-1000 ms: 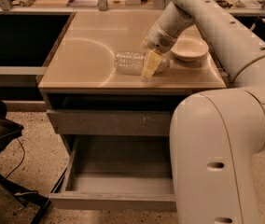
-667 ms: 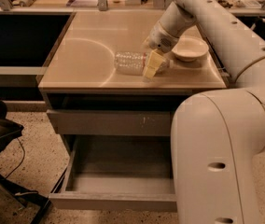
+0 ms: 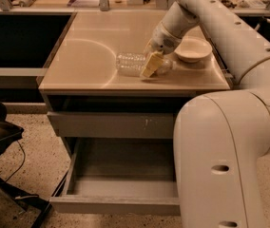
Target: Place water bottle into middle drawer
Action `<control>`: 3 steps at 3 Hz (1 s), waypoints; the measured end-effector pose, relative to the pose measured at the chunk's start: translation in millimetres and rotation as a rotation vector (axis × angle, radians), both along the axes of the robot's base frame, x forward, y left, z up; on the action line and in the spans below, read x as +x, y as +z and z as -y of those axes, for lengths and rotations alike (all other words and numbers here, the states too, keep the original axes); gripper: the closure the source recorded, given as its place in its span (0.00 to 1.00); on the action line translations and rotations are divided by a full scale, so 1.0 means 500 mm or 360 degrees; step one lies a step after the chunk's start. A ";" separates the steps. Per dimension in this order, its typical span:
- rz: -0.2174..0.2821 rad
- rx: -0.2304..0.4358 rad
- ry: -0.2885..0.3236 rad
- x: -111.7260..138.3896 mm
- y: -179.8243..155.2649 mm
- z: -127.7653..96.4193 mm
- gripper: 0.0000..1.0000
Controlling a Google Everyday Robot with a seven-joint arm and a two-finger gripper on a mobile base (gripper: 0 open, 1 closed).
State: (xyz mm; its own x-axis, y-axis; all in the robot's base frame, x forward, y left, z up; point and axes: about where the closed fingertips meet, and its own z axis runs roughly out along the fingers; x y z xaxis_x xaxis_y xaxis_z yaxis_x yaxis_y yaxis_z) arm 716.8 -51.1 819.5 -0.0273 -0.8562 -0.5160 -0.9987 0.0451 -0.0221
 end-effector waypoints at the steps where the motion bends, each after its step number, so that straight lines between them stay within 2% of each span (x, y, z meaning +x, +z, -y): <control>1: 0.0000 0.0000 0.0000 0.000 0.000 0.000 0.65; 2: 0.0023 0.0007 0.0015 -0.021 0.043 -0.002 0.88; 3: 0.0043 0.0079 0.0001 -0.085 0.115 0.009 1.00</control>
Offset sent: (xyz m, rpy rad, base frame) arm -0.0340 -0.0037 0.0612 0.0051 -0.0335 0.0248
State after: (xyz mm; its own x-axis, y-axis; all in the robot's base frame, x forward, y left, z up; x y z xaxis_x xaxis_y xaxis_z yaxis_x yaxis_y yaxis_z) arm 674.0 -55.6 876.9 -0.0124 -0.8297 -0.5581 -0.9978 0.0465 -0.0469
